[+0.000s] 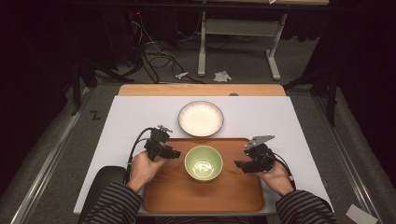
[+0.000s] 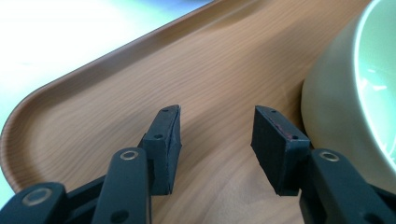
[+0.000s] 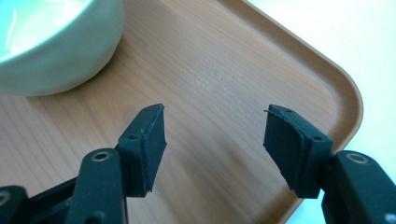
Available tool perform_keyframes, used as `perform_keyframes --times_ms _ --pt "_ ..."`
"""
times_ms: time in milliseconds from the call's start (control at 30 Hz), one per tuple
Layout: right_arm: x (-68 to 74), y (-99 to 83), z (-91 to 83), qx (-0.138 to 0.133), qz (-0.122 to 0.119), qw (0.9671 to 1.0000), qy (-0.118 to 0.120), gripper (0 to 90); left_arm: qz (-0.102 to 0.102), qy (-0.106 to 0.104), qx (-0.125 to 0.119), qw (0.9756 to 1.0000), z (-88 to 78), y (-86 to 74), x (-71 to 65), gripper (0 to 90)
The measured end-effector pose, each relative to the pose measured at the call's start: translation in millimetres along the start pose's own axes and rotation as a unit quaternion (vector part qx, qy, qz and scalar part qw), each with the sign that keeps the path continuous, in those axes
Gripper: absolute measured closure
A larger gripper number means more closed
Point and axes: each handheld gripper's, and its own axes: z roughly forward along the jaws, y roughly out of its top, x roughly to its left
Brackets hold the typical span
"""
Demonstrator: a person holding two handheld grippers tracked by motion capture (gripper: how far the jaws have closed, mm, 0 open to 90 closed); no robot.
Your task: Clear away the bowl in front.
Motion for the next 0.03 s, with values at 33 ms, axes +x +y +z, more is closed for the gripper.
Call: perform_keyframes --times_ms 33 --pt "-0.3 0.0 0.0 0.0 -0.001 1.0 0.0 40.0 0.002 0.001 0.002 1.0 0.5 -0.4 -0.3 52.4"
